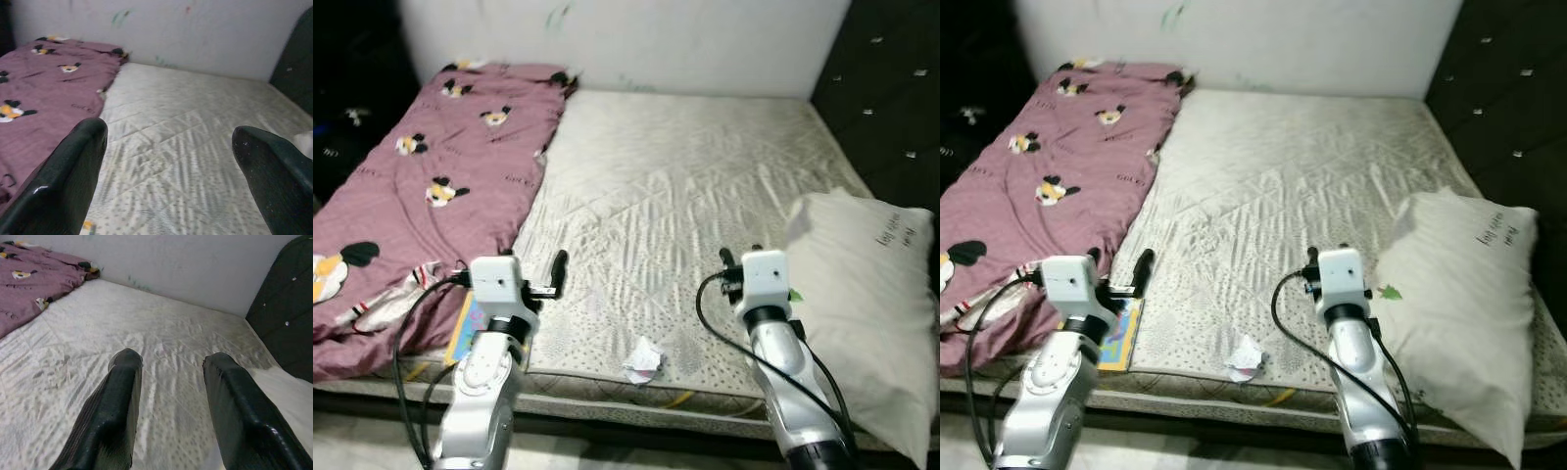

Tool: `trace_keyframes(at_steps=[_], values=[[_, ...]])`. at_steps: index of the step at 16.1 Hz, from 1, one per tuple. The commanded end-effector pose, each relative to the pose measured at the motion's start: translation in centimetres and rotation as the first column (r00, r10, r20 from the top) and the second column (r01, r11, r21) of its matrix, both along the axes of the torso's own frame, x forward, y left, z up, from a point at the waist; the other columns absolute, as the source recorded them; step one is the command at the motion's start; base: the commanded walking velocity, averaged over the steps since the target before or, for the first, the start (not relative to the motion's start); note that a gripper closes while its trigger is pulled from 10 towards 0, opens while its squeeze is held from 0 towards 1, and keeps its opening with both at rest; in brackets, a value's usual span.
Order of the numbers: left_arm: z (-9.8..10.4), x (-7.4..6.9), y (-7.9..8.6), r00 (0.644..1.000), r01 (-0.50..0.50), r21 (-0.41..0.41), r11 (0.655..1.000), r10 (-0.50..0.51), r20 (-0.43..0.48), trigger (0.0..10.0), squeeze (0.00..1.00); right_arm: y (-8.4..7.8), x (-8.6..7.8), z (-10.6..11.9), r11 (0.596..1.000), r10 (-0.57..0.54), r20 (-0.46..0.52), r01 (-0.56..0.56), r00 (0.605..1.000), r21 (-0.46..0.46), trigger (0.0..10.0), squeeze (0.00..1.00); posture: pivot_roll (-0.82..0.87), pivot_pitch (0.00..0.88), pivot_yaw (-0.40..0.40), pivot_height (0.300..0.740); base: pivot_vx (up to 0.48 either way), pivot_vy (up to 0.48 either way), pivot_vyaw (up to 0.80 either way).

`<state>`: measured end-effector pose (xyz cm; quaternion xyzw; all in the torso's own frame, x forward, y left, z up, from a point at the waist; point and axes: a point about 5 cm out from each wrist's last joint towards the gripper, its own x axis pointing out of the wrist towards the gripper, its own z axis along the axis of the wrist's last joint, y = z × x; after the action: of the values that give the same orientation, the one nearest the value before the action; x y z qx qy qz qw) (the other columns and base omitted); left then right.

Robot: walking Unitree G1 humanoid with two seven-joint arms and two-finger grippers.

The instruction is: Clean up the room

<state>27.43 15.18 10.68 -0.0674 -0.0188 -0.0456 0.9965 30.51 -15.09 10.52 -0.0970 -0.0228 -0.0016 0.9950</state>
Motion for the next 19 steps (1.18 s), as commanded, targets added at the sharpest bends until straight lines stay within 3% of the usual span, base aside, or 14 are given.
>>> trace_keyframes(at_steps=[1, 9, 19], values=[[0.1, 0.2, -0.4, 1.000, 0.020, 0.003, 1.000, -0.020, 0.006, 10.0, 0.00, -1.0, -0.1, -0.3, 0.999, -0.035, -0.018, 0.035, 0.999, 0.012, 10.0, 0.00, -0.01, 0.002, -0.007, 0.740, 0.337, 0.000, 0.00], [-0.3, 0.2, -0.6, 1.000, -0.018, -0.007, 1.000, 0.018, -0.019, 10.0, 0.00, -0.5, -0.2, -0.5, 0.998, 0.031, -0.014, -0.030, 0.999, 0.050, 10.0, 0.00, 0.00, 0.000, -0.010, 0.740, 0.109, 0.000, 0.00], [-0.4, 0.2, -0.6, 0.999, -0.019, -0.024, 1.000, 0.018, -0.030, 10.0, 0.00, 0.6, -0.6, -0.7, 0.994, 0.097, -0.016, -0.096, 0.995, 0.059, 10.0, 0.00, 0.00, 0.000, -0.009, 0.740, 0.000, 0.461, 0.00]])
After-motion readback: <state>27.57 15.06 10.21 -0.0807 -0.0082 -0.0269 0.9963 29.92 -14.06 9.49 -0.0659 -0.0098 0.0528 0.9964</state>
